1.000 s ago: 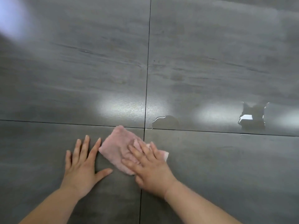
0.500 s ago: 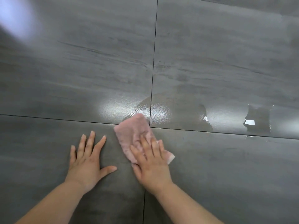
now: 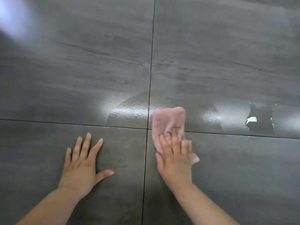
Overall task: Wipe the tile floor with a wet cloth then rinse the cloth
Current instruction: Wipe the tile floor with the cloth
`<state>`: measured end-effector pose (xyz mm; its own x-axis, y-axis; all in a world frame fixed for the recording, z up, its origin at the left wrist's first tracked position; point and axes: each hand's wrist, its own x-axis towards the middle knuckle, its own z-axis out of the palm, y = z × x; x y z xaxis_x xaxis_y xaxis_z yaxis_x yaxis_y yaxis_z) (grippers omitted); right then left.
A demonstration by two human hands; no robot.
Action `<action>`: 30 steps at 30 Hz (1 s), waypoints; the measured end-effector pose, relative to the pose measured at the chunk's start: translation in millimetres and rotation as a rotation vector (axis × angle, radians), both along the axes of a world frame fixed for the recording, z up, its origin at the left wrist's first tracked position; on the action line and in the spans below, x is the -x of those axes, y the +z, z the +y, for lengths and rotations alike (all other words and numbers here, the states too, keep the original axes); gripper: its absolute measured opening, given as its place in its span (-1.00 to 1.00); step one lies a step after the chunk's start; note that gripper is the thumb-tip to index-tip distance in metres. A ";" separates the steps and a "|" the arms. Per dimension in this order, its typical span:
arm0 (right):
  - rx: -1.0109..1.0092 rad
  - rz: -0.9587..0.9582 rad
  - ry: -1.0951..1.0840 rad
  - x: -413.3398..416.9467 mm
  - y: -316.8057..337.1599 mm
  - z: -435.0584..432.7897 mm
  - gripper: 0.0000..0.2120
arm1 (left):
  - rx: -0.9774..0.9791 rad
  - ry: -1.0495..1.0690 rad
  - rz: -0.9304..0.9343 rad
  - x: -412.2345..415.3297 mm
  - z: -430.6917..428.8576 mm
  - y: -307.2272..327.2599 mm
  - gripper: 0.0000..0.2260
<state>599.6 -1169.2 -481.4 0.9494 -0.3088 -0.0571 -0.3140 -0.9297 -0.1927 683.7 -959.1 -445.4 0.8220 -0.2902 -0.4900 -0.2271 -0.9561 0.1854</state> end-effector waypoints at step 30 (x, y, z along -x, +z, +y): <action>-0.022 0.100 -0.431 -112.7 20.0 -167.8 -0.50 | -0.112 -0.094 0.099 -2.0 14.3 -22.2 -0.18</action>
<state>712.3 -1337.1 -461.4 0.7237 -0.6730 -0.1531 -0.6902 -0.7057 -0.1604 685.7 -944.9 -467.6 0.7402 -0.3022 -0.6007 -0.3022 -0.9475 0.1043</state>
